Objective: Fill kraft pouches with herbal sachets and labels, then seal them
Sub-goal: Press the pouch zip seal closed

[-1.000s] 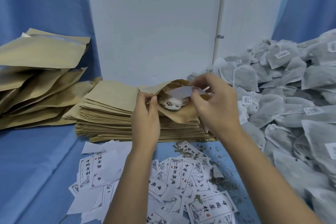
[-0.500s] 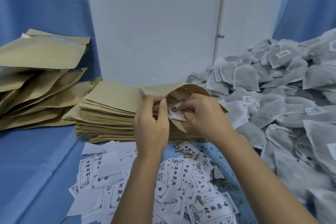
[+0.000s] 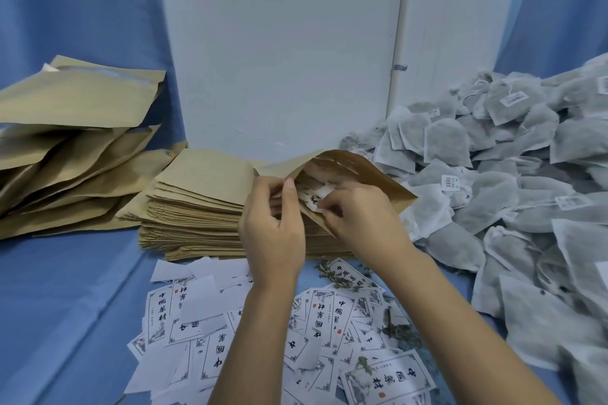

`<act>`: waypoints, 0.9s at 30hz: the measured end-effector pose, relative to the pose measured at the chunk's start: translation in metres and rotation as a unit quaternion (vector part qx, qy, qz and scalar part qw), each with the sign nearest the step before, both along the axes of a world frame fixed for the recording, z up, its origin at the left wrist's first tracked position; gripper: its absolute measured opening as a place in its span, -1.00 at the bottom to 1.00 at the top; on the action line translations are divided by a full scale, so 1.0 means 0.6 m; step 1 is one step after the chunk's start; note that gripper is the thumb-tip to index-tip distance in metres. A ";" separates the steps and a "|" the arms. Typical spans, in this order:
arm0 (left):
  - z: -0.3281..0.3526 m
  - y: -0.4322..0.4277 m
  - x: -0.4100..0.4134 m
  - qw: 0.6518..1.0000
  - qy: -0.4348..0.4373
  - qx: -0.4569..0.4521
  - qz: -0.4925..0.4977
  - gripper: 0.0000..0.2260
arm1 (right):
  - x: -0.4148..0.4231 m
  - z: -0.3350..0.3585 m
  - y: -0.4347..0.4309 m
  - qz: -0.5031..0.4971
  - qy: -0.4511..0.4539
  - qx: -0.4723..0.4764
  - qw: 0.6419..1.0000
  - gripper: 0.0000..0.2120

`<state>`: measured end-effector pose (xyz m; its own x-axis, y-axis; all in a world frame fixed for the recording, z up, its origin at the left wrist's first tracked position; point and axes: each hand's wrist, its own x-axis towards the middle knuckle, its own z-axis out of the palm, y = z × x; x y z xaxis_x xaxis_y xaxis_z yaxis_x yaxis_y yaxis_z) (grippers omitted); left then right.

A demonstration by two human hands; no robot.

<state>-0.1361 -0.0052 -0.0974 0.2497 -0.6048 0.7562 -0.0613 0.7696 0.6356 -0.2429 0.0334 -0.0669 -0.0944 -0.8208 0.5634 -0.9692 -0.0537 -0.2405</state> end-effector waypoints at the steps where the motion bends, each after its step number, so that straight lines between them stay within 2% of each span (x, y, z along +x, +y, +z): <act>1: 0.000 0.001 -0.001 1.000 0.003 -0.006 0.001 -0.83 | -0.001 -0.001 0.000 0.008 -0.015 0.007 1.000 -0.79; 6: -0.003 0.000 -0.002 1.000 0.008 -0.010 0.000 -0.84 | -0.010 0.003 0.000 0.019 -0.088 0.041 0.995 -0.77; 9: -0.002 -0.002 -0.002 1.000 0.001 0.008 -0.006 -0.83 | -0.012 0.007 -0.003 -0.009 -0.129 -0.052 0.990 -0.90; 12: -0.003 -0.002 -0.002 1.000 -0.006 0.014 -0.007 -0.83 | -0.010 0.003 -0.011 -0.057 -0.088 -0.041 0.994 -0.70; 16: -0.009 0.001 -0.005 1.000 -0.012 0.011 -0.015 -0.88 | 0.005 0.006 -0.036 -0.061 -0.019 0.008 0.998 -0.70; 20: -0.007 0.006 -0.010 1.000 -0.013 0.007 -0.013 -0.81 | 0.020 0.027 -0.075 -0.032 0.018 0.017 0.999 -0.81; 24: -0.002 0.009 -0.010 0.999 -0.017 0.012 -0.027 -0.81 | 0.016 0.039 -0.089 -0.034 0.006 0.043 0.998 -0.92; 27: 0.008 0.005 -0.009 0.998 -0.007 0.046 -0.043 -0.80 | 0.013 0.029 -0.078 -0.041 -0.081 -0.011 0.996 -0.95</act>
